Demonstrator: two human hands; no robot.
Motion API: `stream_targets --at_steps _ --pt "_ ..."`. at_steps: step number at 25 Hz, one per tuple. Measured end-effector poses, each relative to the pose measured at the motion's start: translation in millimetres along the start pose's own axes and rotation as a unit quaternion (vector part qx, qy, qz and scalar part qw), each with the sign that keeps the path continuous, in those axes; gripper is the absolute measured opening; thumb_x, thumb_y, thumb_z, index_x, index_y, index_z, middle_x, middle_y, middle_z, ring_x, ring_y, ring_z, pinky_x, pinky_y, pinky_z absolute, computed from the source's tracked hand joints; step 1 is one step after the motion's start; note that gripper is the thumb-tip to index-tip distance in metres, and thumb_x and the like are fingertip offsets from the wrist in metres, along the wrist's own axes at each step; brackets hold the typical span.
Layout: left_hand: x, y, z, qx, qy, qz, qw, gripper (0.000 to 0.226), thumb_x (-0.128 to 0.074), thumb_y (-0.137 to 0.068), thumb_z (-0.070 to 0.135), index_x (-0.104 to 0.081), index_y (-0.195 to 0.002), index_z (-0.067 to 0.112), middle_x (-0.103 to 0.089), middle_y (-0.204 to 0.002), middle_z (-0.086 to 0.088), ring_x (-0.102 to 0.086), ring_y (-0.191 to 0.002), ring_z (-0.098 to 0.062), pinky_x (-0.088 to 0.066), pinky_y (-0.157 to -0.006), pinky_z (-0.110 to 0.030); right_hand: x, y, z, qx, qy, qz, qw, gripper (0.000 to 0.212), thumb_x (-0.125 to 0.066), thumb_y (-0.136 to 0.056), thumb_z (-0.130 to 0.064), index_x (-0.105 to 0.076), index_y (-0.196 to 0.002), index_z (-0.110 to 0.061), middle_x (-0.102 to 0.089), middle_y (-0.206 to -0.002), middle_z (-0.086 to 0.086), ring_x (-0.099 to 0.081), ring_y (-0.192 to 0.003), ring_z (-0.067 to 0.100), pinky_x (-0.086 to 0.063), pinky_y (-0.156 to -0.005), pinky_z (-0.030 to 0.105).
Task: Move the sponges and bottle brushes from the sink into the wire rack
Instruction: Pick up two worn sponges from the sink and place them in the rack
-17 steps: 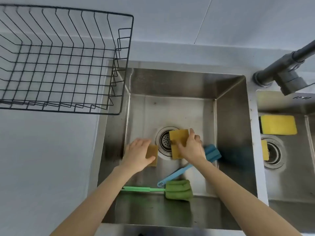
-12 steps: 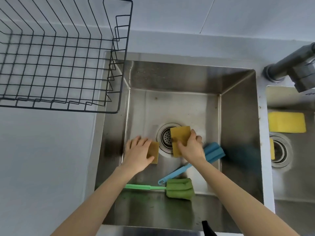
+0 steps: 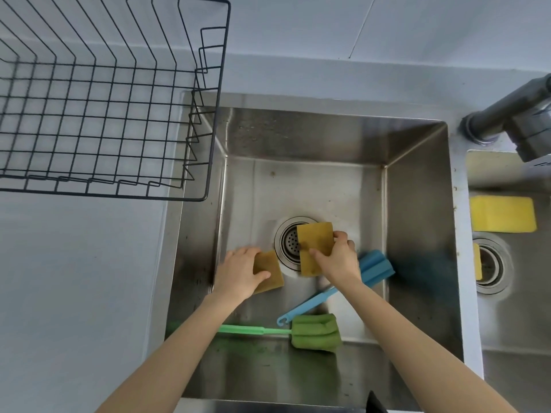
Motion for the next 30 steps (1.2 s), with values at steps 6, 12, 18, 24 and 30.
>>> stream_targets --at_steps 6,12,18,24,30 --pt "-5.4 8.5 -16.8 0.054 0.142 -0.007 0.988 0.046 -0.058 -0.084 0.037 -0.046 -0.123 0.016 -0.057 -0.124 -0.005 -0.054 -0.111 -0.023 -0.044 -0.083 -0.031 6.2 4.1 6.5 -0.011 -0.088 0.006 0.996 0.053 -0.063 -0.085 -0.024 -0.038 -0.13 -0.012 -0.046 -0.132 0.017 -0.052 -0.114 0.033 -0.047 -0.092 0.039" --pt "7.5 17.6 -11.0 0.044 0.153 0.005 0.987 0.043 -0.053 -0.087 0.037 -0.042 -0.122 0.015 -0.055 -0.126 -0.005 -0.055 -0.111 -0.023 -0.045 -0.083 -0.032 11.5 19.1 11.9 -0.014 -0.141 0.019 0.99 0.052 -0.063 -0.085 -0.024 -0.04 -0.13 -0.012 -0.051 -0.131 0.015 -0.054 -0.114 0.031 -0.049 -0.091 0.039" --pt "13.7 29.0 -1.1 0.036 0.161 0.009 0.986 0.044 -0.05 -0.088 0.04 -0.04 -0.122 0.014 -0.054 -0.127 -0.006 -0.055 -0.11 -0.024 -0.044 -0.079 -0.03 18.5 36.1 7.8 -0.001 -0.159 0.025 0.987 0.052 -0.063 -0.085 -0.025 -0.04 -0.129 -0.012 -0.051 -0.131 0.014 -0.054 -0.114 0.03 -0.049 -0.09 0.04" --pt "22.4 49.7 2.9 0.038 0.166 0.039 0.985 0.045 -0.045 -0.09 0.041 -0.038 -0.124 0.012 -0.052 -0.13 -0.007 -0.056 -0.111 -0.025 -0.046 -0.079 -0.03 35.0 58.5 1.9 0.019 -0.181 0.046 0.982 0.05 -0.063 -0.085 -0.025 -0.041 -0.128 -0.013 -0.052 -0.13 0.014 -0.055 -0.113 0.03 -0.051 -0.086 0.038" --pt "42.7 75.2 2.4 0.028 0.177 0.082 0.98 0.048 -0.044 -0.09 0.042 -0.037 -0.126 0.012 -0.051 -0.132 -0.007 -0.055 -0.115 -0.026 -0.048 -0.089 -0.036 53.3 87.4 -3.9 0.045 -0.205 0.067 0.975 0.05 -0.063 -0.085 -0.024 -0.041 -0.129 -0.012 -0.053 -0.13 0.013 -0.054 -0.113 0.029 -0.05 -0.086 0.038"
Point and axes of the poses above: each hand's wrist, its own y-axis away from the middle knuckle, its own x-axis out of the back of the hand, z = x × y, the point moved 10 cm from there along -y, towards the middle knuckle
